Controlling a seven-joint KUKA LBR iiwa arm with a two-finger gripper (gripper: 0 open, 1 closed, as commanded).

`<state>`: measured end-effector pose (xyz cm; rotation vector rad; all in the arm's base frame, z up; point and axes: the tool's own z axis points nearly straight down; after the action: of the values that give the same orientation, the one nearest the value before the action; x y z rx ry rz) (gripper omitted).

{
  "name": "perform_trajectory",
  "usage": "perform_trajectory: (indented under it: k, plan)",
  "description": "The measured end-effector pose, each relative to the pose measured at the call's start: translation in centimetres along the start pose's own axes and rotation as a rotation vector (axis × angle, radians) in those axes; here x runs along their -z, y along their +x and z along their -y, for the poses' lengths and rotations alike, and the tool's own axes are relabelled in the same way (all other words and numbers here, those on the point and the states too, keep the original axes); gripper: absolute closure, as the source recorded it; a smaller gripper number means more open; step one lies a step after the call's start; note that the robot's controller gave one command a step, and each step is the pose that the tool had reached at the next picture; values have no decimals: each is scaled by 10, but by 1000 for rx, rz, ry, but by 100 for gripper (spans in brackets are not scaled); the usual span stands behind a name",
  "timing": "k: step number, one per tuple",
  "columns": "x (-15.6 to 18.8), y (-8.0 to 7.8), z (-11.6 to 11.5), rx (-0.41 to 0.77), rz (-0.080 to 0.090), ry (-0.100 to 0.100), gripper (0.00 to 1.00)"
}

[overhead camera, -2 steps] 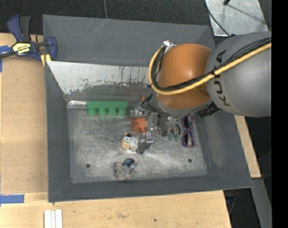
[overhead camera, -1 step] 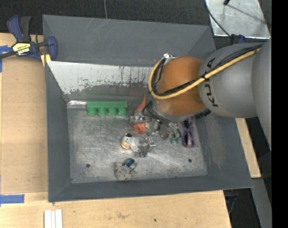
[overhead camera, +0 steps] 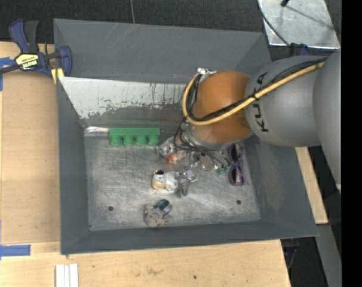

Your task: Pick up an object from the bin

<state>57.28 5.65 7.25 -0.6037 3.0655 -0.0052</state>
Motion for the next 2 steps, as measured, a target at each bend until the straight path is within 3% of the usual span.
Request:
perform_trajectory:
  k: [1, 2]
  plan:
    - [1, 2, -8, -102, -4, -2, 0]
    - [4, 21, -21, 14, 7, -1, 100]
